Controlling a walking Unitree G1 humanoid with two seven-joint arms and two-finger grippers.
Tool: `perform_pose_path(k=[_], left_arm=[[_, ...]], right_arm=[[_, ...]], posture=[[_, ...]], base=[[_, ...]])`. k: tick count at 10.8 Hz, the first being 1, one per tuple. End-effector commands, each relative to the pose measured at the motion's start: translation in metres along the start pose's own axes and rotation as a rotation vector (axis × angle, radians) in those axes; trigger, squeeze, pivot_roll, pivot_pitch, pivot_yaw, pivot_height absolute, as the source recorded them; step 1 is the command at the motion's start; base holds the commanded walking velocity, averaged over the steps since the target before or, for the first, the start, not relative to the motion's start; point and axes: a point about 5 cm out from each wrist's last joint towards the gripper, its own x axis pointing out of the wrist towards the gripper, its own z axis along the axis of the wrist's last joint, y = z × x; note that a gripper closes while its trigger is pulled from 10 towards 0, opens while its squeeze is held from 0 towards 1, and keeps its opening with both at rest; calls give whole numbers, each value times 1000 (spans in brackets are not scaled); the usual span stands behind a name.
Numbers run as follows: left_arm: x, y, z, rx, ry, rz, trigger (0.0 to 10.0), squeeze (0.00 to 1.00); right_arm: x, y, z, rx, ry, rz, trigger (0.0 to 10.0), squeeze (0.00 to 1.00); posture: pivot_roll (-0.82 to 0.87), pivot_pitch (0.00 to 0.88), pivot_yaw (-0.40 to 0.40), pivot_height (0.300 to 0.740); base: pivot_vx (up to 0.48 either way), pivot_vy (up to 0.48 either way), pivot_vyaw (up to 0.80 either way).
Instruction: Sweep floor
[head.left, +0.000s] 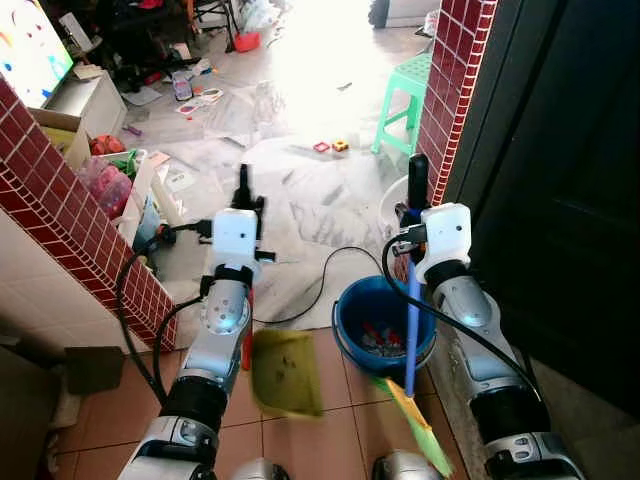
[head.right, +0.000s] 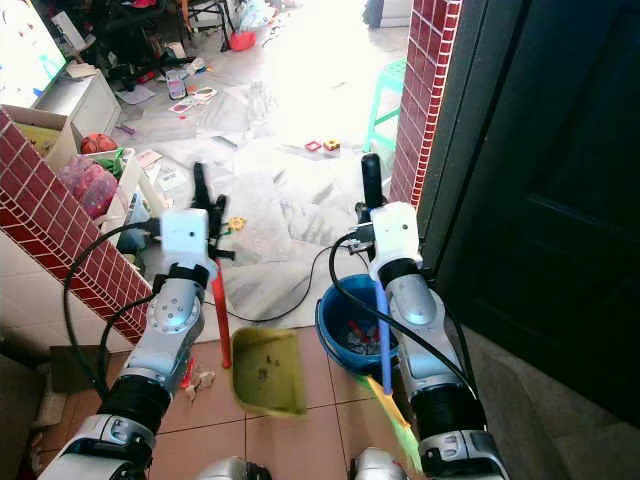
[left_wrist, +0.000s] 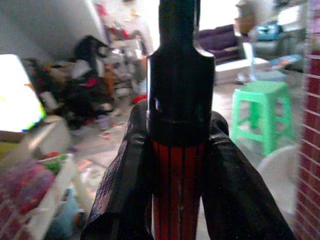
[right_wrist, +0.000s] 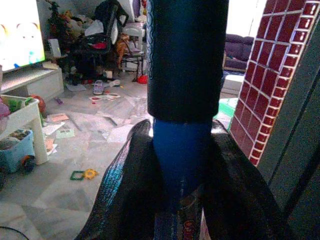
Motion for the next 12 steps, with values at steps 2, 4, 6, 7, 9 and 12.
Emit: perform_pose_path(k=[2, 4, 6, 7, 9, 12], left_arm=[[0, 5, 3, 22, -45, 24, 10000, 0], [-11, 2, -5, -10, -13, 36, 10000, 0], [-22, -2, -14, -51, 32, 17, 10000, 0], [-24, -4, -14, -65, 37, 12, 10000, 0], [-24, -7, -14, -81, 37, -9, 10000, 0], [-22, -9, -13, -95, 45, -36, 10000, 0]], right_arm=[[4, 7, 18, 21, -94, 32, 10000, 0], [5, 8, 19, 25, -98, 46, 10000, 0], [3, 10, 18, 29, -91, 65, 10000, 0], [2, 13, 17, 26, -88, 77, 10000, 0], [2, 14, 18, 41, -84, 79, 10000, 0], [2, 13, 22, 38, -91, 80, 10000, 0]], posture=[[-138, 0, 94, 740], [-141, 0, 94, 740], [-144, 0, 84, 740], [-149, 0, 82, 740], [-156, 0, 84, 740], [-161, 0, 87, 740]], base=[[0, 0, 0], [0, 0, 0], [0, 0, 0], [0, 337, 0], [0, 480, 0], [0, 480, 0]])
